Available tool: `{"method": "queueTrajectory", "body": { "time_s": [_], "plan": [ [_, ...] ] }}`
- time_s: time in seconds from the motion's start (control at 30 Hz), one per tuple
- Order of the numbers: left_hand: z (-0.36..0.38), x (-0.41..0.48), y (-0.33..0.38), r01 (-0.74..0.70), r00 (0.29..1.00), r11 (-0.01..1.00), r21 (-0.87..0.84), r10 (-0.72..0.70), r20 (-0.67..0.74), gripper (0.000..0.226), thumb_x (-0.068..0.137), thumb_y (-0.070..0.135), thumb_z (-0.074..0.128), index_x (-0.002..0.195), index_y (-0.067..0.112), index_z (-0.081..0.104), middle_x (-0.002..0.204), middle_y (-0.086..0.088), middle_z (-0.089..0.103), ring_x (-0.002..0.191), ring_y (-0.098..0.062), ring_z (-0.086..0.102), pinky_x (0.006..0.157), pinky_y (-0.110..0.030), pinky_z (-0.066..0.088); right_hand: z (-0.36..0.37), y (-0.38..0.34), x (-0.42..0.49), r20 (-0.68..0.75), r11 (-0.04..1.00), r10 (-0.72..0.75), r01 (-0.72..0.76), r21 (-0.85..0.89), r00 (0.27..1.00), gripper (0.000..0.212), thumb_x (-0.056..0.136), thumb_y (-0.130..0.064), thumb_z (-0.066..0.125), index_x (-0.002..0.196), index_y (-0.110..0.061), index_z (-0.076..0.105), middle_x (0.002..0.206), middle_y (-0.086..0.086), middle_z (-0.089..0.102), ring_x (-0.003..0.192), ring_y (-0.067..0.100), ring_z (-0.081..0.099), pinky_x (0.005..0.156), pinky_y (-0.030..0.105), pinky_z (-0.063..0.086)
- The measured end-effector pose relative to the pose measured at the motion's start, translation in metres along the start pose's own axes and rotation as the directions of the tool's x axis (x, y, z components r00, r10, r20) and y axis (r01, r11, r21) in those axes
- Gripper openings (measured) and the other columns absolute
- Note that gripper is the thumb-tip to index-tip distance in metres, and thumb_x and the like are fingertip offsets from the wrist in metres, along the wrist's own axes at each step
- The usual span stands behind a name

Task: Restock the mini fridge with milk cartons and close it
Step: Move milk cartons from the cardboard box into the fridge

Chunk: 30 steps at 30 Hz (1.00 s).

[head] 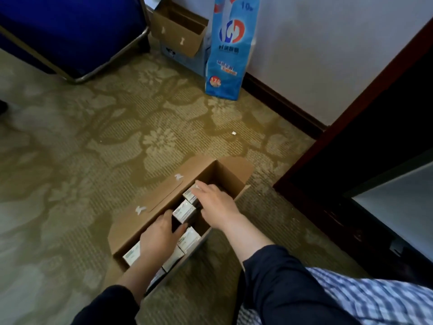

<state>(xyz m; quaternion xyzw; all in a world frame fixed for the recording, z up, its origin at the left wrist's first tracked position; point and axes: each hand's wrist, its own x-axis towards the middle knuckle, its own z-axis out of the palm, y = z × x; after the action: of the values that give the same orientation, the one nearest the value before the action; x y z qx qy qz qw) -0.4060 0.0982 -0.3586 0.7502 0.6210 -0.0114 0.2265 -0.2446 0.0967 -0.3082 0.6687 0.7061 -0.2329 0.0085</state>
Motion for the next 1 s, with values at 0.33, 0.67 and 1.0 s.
{"method": "queueTrajectory", "body": {
  "time_s": [0.33,0.67,1.0],
  "plan": [
    [0.009,0.008,0.007,-0.013,0.994,0.998,-0.054,0.007,-0.109,0.033,0.084,0.051,0.056,0.104,0.026,0.047,0.074,0.010,0.055,0.061,-0.007,0.054,0.046,-0.023,0.041,0.023,0.008,0.024,-0.001,0.991,0.052,-0.052,-0.124,0.999,0.053,0.081,-0.005,0.065,0.129,-0.017,0.045,0.127,0.007,0.045,0.116,0.029,0.047,0.076,0.038,0.046],
    [0.000,0.009,0.007,0.015,0.999,0.970,-0.243,-0.022,-0.026,0.030,0.087,0.043,0.058,0.112,0.029,0.049,0.083,0.006,0.063,0.071,-0.015,0.062,0.066,-0.039,0.056,0.014,0.014,0.016,-0.001,0.982,0.188,-0.188,0.029,0.982,0.039,0.088,-0.034,0.061,0.120,-0.015,0.048,0.117,0.011,0.058,0.110,0.034,0.057,0.077,0.039,0.044],
    [-0.046,0.005,0.045,-0.202,0.974,0.906,-0.372,0.145,-0.175,0.042,0.085,0.038,0.063,0.121,0.021,0.053,0.100,0.005,0.065,0.076,-0.010,0.058,0.056,-0.021,0.044,-0.064,0.031,-0.023,-0.106,0.958,0.257,-0.239,0.157,0.961,0.032,0.088,-0.039,0.061,0.106,-0.014,0.051,0.107,0.011,0.063,0.100,0.032,0.059,0.074,0.037,0.044]
  ]
}}
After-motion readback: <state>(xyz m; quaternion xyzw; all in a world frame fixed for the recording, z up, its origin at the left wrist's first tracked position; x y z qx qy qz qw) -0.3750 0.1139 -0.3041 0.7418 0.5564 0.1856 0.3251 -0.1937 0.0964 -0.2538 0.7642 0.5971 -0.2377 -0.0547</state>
